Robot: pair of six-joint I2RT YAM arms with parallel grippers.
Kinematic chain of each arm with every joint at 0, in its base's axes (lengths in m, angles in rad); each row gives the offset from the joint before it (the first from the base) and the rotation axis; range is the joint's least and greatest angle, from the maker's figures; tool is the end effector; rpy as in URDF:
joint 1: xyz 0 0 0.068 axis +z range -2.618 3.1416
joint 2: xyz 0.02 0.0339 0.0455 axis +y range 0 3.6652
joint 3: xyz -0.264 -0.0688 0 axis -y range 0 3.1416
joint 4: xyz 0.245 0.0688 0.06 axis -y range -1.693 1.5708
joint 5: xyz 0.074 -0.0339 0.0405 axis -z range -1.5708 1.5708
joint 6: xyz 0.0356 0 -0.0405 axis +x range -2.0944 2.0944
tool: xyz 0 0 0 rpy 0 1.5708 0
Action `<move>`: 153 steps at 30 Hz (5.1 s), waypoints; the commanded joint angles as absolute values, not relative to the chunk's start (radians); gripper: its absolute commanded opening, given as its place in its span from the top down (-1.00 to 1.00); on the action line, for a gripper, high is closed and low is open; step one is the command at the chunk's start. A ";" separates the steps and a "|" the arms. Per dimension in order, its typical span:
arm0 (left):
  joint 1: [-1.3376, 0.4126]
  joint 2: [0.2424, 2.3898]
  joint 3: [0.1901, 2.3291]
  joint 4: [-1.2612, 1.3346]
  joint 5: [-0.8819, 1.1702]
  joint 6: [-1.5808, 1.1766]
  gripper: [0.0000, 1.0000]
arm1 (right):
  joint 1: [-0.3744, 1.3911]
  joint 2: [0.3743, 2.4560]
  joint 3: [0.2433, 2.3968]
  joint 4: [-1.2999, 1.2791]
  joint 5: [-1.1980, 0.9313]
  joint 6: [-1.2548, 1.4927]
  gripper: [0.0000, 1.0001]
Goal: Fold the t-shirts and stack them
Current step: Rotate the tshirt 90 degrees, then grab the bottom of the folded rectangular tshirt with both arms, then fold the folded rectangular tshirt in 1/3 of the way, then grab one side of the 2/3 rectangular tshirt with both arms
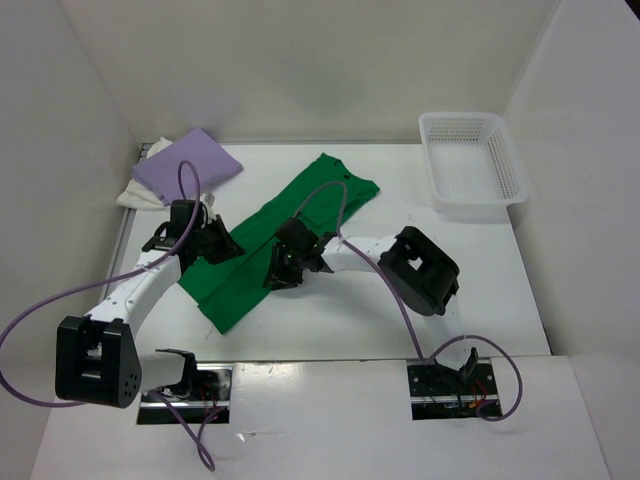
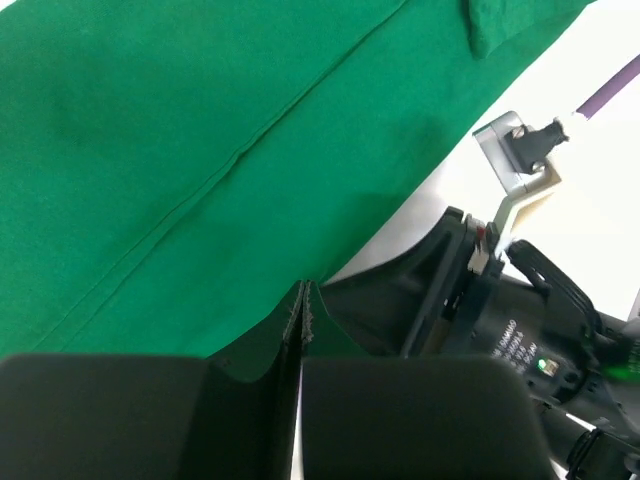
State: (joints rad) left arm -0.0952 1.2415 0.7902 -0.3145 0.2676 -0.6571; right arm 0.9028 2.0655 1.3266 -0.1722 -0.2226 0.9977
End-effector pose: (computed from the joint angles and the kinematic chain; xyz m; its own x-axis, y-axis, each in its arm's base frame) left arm 0.2573 -0.0340 0.2354 -0.7182 -0.5232 -0.4588 -0.1986 0.7860 -0.5854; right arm 0.2623 0.3452 0.1393 -0.9792 0.0820 -0.1857 -0.0494 0.7912 0.6095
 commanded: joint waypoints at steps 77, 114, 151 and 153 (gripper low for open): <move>-0.555 1.339 0.848 -0.567 0.203 -0.766 0.87 | 0.678 1.210 0.681 -0.477 -0.160 1.070 1.00; -0.282 1.919 1.542 -0.428 0.089 -0.601 -0.06 | 0.219 1.797 1.366 -0.436 -0.175 0.644 0.12; -0.411 1.442 0.776 -0.370 0.259 -0.759 -1.00 | 0.444 1.396 0.784 -0.387 -0.183 0.825 -0.06; -0.411 1.405 0.705 -0.356 0.268 -0.779 -1.00 | 0.434 1.396 0.762 -0.387 -0.193 0.816 -0.06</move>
